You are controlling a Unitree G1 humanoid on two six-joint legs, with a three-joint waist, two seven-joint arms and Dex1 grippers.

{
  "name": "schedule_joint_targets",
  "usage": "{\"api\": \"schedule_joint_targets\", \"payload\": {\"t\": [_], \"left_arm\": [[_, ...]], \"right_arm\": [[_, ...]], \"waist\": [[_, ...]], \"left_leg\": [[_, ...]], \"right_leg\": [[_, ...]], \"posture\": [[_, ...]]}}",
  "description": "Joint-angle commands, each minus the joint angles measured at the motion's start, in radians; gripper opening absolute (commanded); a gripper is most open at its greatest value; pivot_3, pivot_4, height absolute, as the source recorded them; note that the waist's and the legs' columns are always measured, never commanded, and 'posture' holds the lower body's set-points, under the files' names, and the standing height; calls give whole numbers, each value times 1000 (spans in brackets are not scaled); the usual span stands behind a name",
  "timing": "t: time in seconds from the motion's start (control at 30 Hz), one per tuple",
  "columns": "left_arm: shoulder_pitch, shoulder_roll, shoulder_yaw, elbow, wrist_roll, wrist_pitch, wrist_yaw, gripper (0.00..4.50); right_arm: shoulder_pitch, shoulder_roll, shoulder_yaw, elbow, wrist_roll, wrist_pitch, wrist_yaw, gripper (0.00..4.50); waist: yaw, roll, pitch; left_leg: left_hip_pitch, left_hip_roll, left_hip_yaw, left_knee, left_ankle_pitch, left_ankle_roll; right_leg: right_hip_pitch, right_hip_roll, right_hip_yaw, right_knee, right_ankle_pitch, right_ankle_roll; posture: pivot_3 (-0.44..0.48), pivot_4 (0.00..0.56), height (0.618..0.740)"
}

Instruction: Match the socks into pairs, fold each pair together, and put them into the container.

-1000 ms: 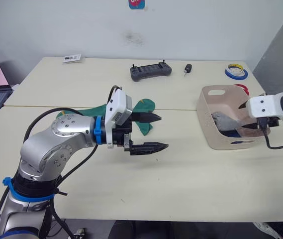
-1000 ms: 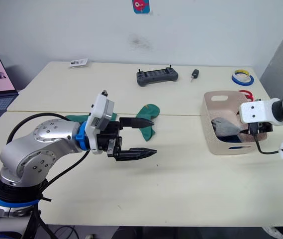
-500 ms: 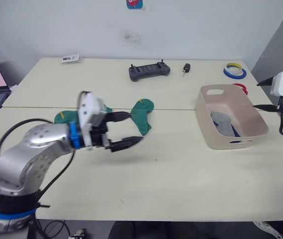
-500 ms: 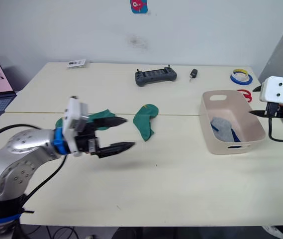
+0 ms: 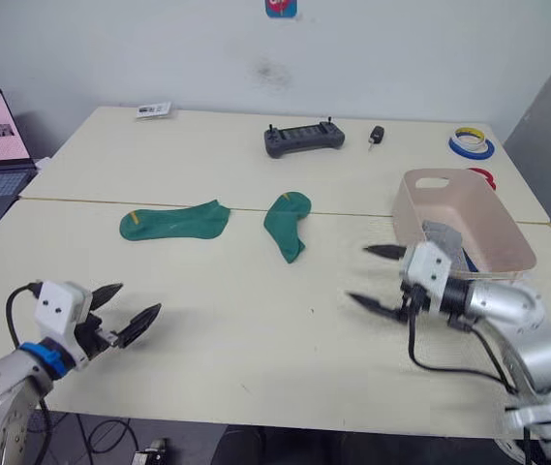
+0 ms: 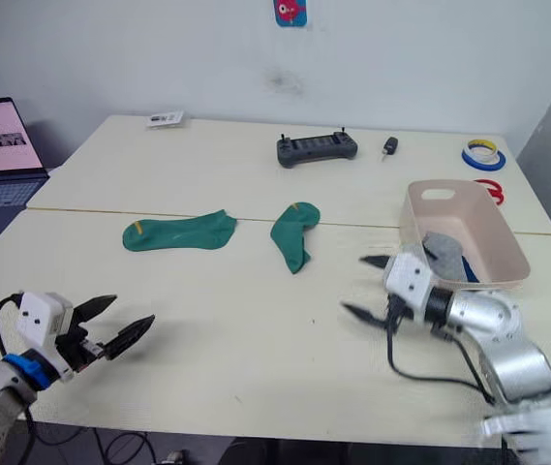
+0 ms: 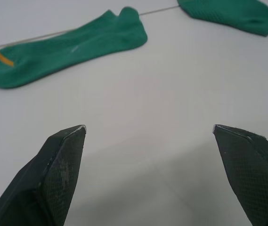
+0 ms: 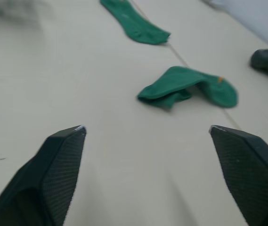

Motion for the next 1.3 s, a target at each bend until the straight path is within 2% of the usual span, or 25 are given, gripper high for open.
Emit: {"api": "schedule_joint_targets", "payload": {"t": [0.03,0.17,0.43,0.63,0.8,0.93,1.03,1.13,1.3], "left_arm": [[-13,3,18,-21,8,-49,5,4500],[-80,10,-16,10,25,-52,26,4500],[-376,-4,-203,171,122,1,103,4500],[-663,-43,-349,476,274,-47,186,4500],[-880,-87,-404,785,324,-86,180,4500],[-1010,-115,-415,960,315,-48,127,4500],[-1064,-115,-423,1056,330,-25,113,3923],[-1080,-108,-436,1096,345,2,91,2952],[-1048,-97,-422,1060,336,46,78,1400]], "right_arm": [[-1,10,-6,-71,22,12,-28,4493],[-8,16,4,-82,30,28,-36,4493],[-41,45,50,-106,5,78,-91,4493],[-112,74,80,-118,1,171,-143,4493],[-136,79,98,-124,-9,199,-163,4493],[-127,77,102,-146,-8,215,-175,4493],[-114,77,106,-168,-7,227,-186,4500],[-101,75,104,-188,-5,240,-196,4500],[-90,74,98,-199,-2,249,-204,4500]], "waist": [[-2,0,0],[-8,0,0],[-10,-1,0],[-17,-1,0],[-17,-1,0],[-17,-1,0],[-21,-1,0],[-21,-1,0],[-20,-1,-1]], "left_leg": [[2,0,0,0,0,0],[2,1,-1,-1,0,0],[2,1,-1,-1,0,0],[2,1,-1,-1,0,0],[1,0,0,0,0,0],[-1,0,0,0,0,0],[-1,0,0,0,0,0],[-1,0,0,0,0,0],[0,0,0,1,0,0]], "right_leg": [[1,0,0,0,0,0],[2,3,-1,0,0,0],[1,3,-2,1,0,0],[0,4,-4,2,0,0],[-1,4,-4,2,0,0],[-2,4,-4,2,0,0],[-2,4,-4,3,0,0],[-2,4,-4,3,0,0],[-2,4,-4,3,0,0]], "posture": [[0,150,740],[0,150,740],[0,150,740],[0,150,740],[0,150,740],[0,150,740],[0,150,740],[0,150,740],[0,150,740]]}}
